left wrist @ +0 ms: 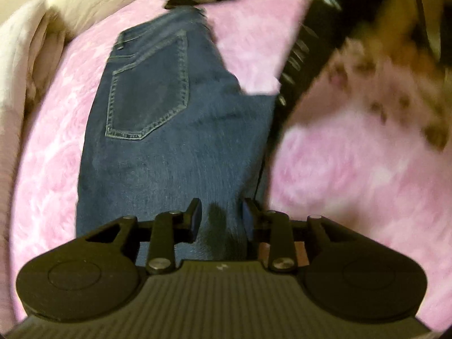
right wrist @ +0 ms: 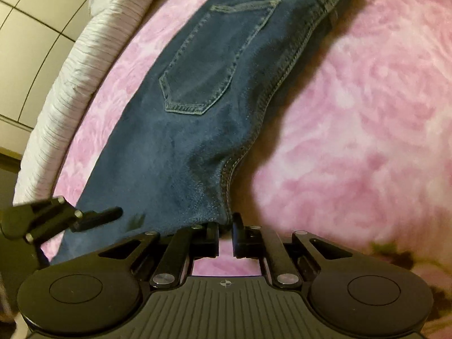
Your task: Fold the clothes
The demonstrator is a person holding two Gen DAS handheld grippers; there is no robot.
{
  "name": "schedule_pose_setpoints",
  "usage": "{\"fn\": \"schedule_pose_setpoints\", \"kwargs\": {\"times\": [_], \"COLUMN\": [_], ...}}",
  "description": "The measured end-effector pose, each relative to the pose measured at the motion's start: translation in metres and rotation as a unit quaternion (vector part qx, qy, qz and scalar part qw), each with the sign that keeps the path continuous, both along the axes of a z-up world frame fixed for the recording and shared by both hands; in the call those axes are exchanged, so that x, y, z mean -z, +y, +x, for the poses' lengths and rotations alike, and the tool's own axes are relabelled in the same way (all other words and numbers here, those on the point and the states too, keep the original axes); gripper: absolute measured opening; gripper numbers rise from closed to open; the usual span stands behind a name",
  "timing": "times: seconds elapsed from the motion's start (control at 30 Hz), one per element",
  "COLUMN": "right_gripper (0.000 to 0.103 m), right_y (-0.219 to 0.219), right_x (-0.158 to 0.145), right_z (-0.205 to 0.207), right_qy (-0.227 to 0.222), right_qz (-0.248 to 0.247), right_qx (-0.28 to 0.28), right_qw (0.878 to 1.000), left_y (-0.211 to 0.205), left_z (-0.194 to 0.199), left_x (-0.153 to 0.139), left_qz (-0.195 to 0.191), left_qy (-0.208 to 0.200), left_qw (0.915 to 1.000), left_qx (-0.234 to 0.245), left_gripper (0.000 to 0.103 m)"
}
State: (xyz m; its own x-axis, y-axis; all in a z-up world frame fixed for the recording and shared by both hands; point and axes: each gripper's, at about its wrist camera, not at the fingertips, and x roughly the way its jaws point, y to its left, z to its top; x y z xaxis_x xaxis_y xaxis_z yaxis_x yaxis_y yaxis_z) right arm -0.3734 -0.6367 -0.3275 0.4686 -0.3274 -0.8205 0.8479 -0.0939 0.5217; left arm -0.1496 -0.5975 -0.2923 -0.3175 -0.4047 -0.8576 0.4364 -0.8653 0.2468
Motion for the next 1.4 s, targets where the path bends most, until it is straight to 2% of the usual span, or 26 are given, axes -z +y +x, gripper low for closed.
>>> {"fn": "schedule_pose_setpoints", "kwargs": {"times": [0.1,0.2,0.3,0.37,0.43,0.5,0.57,0.6,0.67,0.77,0.8,0.9,0.97,1.03,1.1,1.13,1.2,1.23,1.27,1.3,1.37,1.4], "right_gripper": [0.007,0.008,0.012,0.016,0.017,0.021,0.030,0.032,0.034,0.035,0.036,0.037,0.042,0.044,0.044,0.044,0.041,0.021,0.000,0.000,0.000,0.000], "right_y": [0.001,0.013,0.027,0.037,0.043,0.043,0.031,0.020,-0.001,-0.033,-0.044,-0.072,-0.084,-0.096,-0.105,-0.111,-0.116,-0.116,-0.118,-0.120,-0.123,-0.121], "right_x": [0.002,-0.002,-0.013,-0.025,-0.044,-0.058,-0.067,-0.067,-0.067,-0.057,-0.052,-0.036,-0.025,-0.013,0.002,0.011,0.024,0.024,0.024,0.023,0.020,0.016], "right_z": [0.002,0.002,0.001,0.001,0.008,0.023,0.050,0.068,0.105,0.157,0.174,0.222,0.242,0.262,0.279,0.286,0.299,0.299,0.299,0.298,0.297,0.297], "right_qy": [-0.003,0.020,0.059,0.082,0.114,0.133,0.139,0.145,0.155,0.179,0.187,0.215,0.230,0.243,0.247,0.253,0.261,0.262,0.262,0.261,0.260,0.261], "right_qz": [0.006,0.015,0.009,-0.005,-0.048,-0.096,-0.147,-0.172,-0.220,-0.272,-0.286,-0.315,-0.323,-0.328,-0.317,-0.306,-0.283,-0.273,-0.268,-0.263,-0.255,-0.263], "right_qx": [0.006,-0.009,-0.034,-0.049,-0.080,-0.123,-0.193,-0.239,-0.329,-0.445,-0.480,-0.577,-0.619,-0.657,-0.688,-0.701,-0.718,-0.716,-0.707,-0.698,-0.680,-0.677], "right_qw": [1.000,1.000,0.998,0.995,0.989,0.979,0.960,0.945,0.905,0.835,0.808,0.722,0.679,0.634,0.604,0.593,0.579,0.587,0.600,0.613,0.636,0.636], "left_y": [0.016,0.025,0.023,0.022,0.018,0.012,0.008,0.006,0.001,-0.003,-0.005,-0.005,-0.004,-0.003,-0.002,-0.002,0.003,0.005,0.006,0.006,0.008,0.009], "left_z": [-0.006,0.004,0.035,0.062,0.091,0.125,0.158,0.177,0.212,0.262,0.274,0.290,0.296,0.301,0.307,0.310,0.313,0.313,0.312,0.313,0.315,0.317], "left_x": [0.007,0.002,-0.016,-0.028,-0.035,-0.037,-0.030,-0.023,-0.010,0.007,0.012,0.022,0.025,0.028,0.031,0.033,0.030,0.029,0.028,0.025,0.019,0.015], "left_qz": [-0.008,0.015,0.056,0.063,0.051,0.034,0.016,0.012,0.009,0.028,0.041,0.053,0.055,0.056,0.057,0.057,0.061,0.063,0.064,0.062,0.055,0.049], "left_qy": [-0.031,-0.015,0.034,0.055,0.052,0.038,0.002,-0.017,-0.049,-0.053,-0.052,-0.049,-0.041,-0.033,-0.025,-0.021,-0.007,-0.002,-0.003,-0.008,-0.013,-0.012], "left_qw": [0.9989,0.9994,0.9975,0.9944,0.9904,0.9829,0.9736,0.9678,0.9546,0.9364,0.9330,0.9329,0.9342,0.9354,0.9364,0.9370,0.9375,0.9381,0.9386,0.9381,0.9372,0.9369], "left_qx": [0.034,0.027,-0.024,-0.065,-0.117,-0.177,-0.228,-0.251,-0.294,-0.346,-0.354,-0.353,-0.350,-0.348,-0.345,-0.344,-0.343,-0.341,-0.339,-0.341,-0.344,-0.346], "left_gripper": [0.027,0.027,0.032,0.034,0.037,0.037,0.037,0.037,0.037,0.037,0.037,0.040,0.049,0.049,0.049,0.046,0.038,0.029,0.012,0.004,0.003,0.003]}}
